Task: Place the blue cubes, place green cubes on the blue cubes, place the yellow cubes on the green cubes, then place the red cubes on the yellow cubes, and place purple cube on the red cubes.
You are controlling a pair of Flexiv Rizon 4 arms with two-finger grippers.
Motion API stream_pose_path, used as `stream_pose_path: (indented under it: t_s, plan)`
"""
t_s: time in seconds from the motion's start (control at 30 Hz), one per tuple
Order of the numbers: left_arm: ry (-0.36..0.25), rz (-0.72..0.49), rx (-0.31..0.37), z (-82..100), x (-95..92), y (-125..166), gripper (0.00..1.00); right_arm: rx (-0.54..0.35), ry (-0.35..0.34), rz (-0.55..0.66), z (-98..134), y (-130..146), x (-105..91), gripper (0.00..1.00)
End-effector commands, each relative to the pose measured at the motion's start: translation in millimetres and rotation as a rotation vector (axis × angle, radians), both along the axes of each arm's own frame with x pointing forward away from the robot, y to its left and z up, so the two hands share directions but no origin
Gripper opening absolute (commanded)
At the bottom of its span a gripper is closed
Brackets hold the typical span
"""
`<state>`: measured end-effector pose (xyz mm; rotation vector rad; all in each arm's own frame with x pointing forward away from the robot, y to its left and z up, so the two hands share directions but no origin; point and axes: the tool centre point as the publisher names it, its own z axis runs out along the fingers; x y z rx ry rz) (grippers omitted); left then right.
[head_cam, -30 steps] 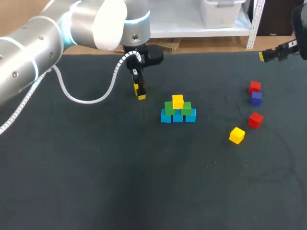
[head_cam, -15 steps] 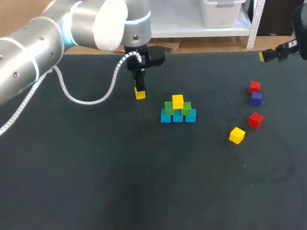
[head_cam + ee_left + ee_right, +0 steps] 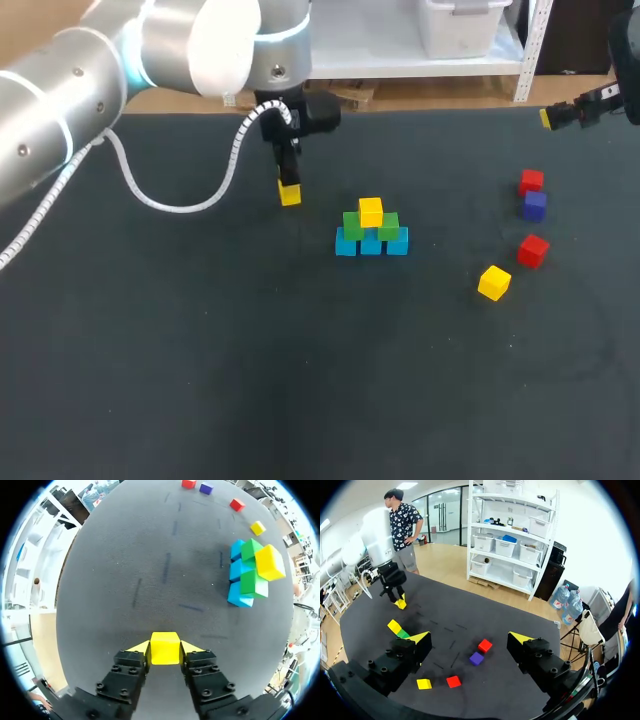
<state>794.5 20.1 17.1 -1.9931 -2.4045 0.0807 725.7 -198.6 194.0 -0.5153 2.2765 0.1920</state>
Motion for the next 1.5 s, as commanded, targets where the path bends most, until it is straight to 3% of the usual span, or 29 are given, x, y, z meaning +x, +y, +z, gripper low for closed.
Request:
stream_pose_path:
  t_s: [0.03,0.13,0.37,0.47,1.0,1.5]
  plan:
    - [-0.015,-0.034,0.026,20.4,-13.6,2.6,0.0,0.017,-0.049,-0.007,-4.2,1.3,-0.8,1.0]
    - [-0.007,-0.023,0.031,35.9,-18.1,1.7,0.0,0.017,-0.049,-0.007,-4.2,1.3,-0.8,1.0]
    - [0.013,0.014,-0.029,77.4,-33.3,-13.7,0.0,0.017,-0.049,-0.007,-4.2,1.3,-0.8,1.0]
    - [0.014,0.011,-0.03,87.0,-41.7,-19.7,0.0,0.017,-0.049,-0.007,-4.2,1.3,-0.8,1.0]
    - [-0.012,-0.002,-0.041,96.5,-77.3,-41.6,0.0,0.017,-0.049,-0.007,-4.2,1.3,-0.8,1.0]
    - [-0.075,-0.148,-0.023,94.8,-103.6,-58.0,0.0,0.017,-0.049,-0.007,-4.2,1.3,-0.8,1.0]
